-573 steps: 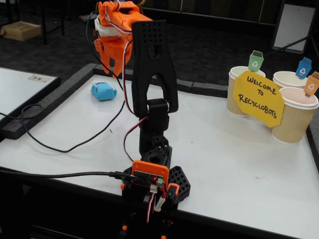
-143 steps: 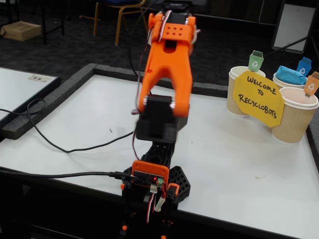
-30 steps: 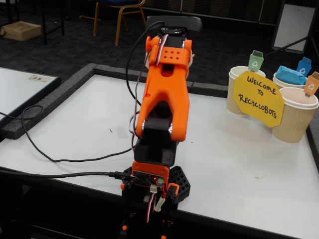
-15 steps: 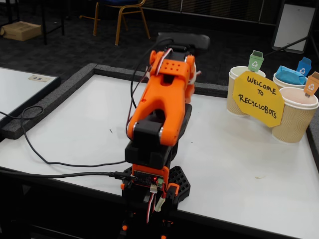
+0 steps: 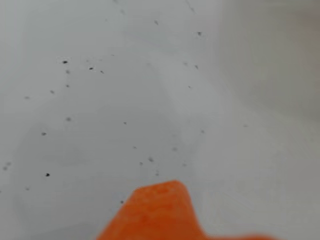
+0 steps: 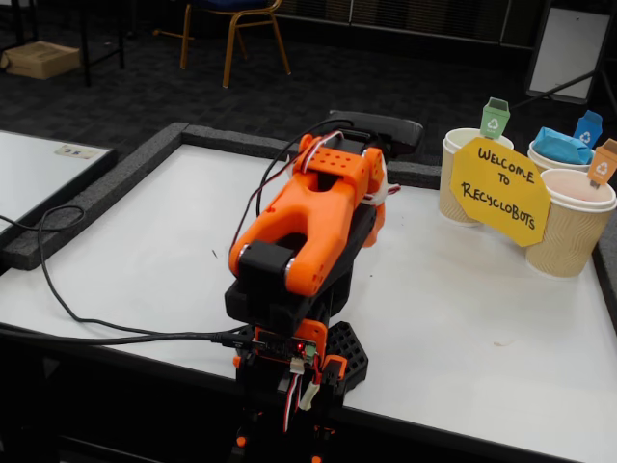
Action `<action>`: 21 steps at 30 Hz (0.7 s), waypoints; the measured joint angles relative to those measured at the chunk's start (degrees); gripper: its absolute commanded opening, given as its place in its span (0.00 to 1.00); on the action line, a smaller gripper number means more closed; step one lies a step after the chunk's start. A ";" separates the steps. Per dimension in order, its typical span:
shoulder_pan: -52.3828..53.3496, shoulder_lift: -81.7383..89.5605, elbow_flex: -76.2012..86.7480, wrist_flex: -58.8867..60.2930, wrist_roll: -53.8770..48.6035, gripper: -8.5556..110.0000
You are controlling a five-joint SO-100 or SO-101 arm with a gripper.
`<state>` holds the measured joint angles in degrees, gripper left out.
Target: Sort rubbish by color.
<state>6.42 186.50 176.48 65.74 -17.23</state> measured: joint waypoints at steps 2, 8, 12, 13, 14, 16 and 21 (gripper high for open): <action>0.00 0.00 0.00 0.88 0.00 0.07; 0.09 0.00 0.00 4.31 1.23 0.07; 1.76 0.00 0.00 4.48 6.06 0.07; 2.02 0.00 0.00 4.48 7.47 0.07; 2.20 0.00 0.00 4.48 8.88 0.07; 2.20 0.00 0.00 4.48 11.69 0.07; 2.20 0.00 0.00 4.48 14.15 0.07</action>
<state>8.61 186.50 176.48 70.22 -3.08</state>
